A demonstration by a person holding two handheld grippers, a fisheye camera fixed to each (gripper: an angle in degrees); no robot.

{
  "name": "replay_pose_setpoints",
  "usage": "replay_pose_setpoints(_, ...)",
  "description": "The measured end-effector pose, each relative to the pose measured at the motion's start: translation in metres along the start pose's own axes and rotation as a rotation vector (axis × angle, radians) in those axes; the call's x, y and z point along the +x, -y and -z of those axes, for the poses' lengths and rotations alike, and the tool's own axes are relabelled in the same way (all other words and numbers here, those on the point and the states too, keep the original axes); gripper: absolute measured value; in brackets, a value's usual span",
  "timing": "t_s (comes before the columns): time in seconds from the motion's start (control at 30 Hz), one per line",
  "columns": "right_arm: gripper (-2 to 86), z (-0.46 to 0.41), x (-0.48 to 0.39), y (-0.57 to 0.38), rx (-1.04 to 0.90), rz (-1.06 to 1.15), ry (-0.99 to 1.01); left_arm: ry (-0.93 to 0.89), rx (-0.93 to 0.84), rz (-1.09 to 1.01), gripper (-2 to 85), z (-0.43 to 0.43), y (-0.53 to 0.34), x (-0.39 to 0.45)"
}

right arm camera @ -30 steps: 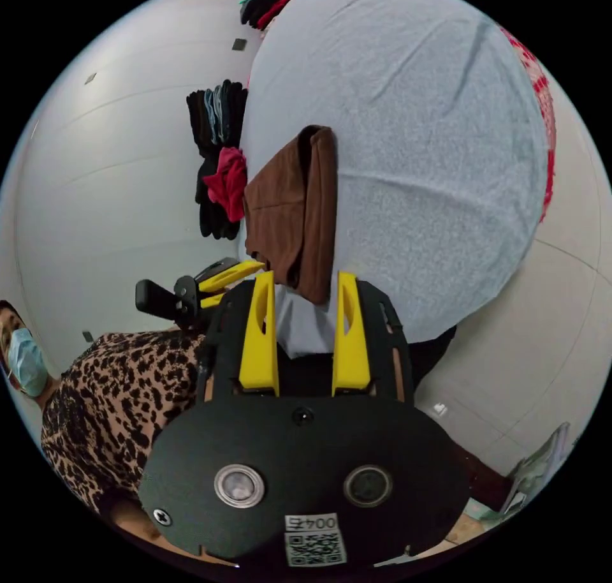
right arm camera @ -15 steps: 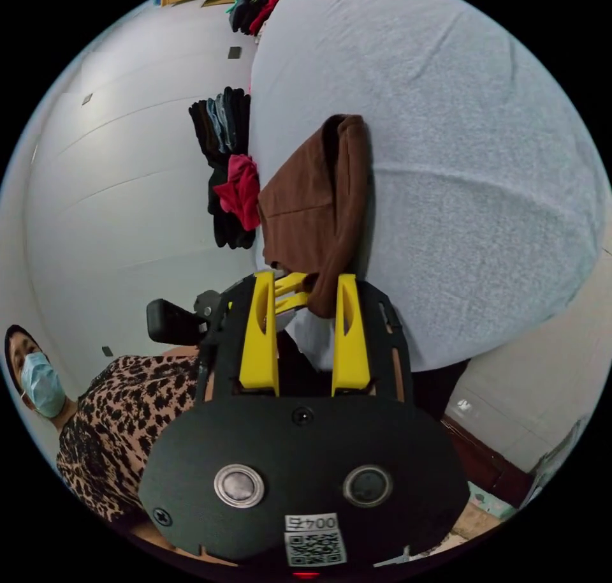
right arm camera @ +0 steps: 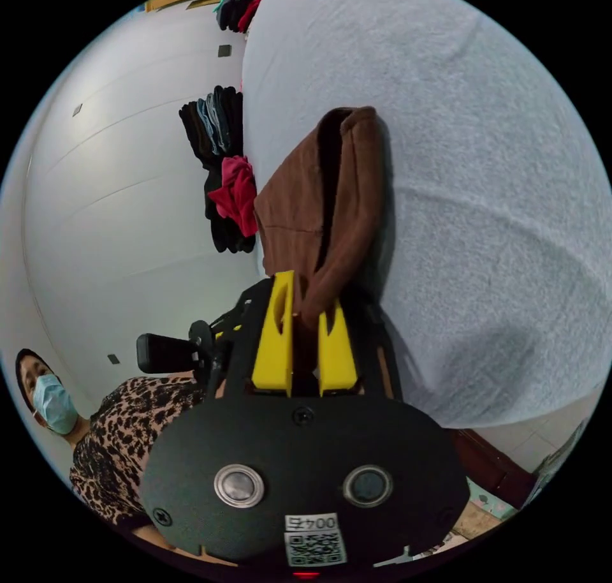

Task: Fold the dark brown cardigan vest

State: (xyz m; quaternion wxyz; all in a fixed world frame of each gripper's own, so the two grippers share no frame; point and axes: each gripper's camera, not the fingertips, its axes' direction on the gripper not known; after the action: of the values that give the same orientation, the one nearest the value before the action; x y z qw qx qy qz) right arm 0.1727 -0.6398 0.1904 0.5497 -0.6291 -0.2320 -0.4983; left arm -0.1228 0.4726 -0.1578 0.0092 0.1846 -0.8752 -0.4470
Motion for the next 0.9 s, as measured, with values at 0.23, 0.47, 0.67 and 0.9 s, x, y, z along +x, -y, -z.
replay_pose_setpoints(0.23, 1.9, -0.02, -0.023, -0.009, 0.015, 0.044, -0.089, -0.111, 0.189, 0.156, 1.7, 0.086, -0.032, -0.064)
replay_pose_setpoints(0.47, 1.5, -0.051, -0.055, -0.017, 0.02, 0.089, -0.174, 0.144, 0.034, 0.292, 0.4, 0.075, 0.016, -0.156)
replay_pose_setpoints(0.67, 0.9, -0.077, -0.086, -0.021, 0.021, 0.13, -0.225, 0.189, -0.067, 0.249, 0.2, 0.056, 0.056, -0.163)
replay_pose_setpoints(0.9, 0.5, -0.116, -0.138, -0.021, -0.004, 0.194, -0.337, 0.13, -0.01, 0.279, 0.4, 0.128, 0.038, -0.166)
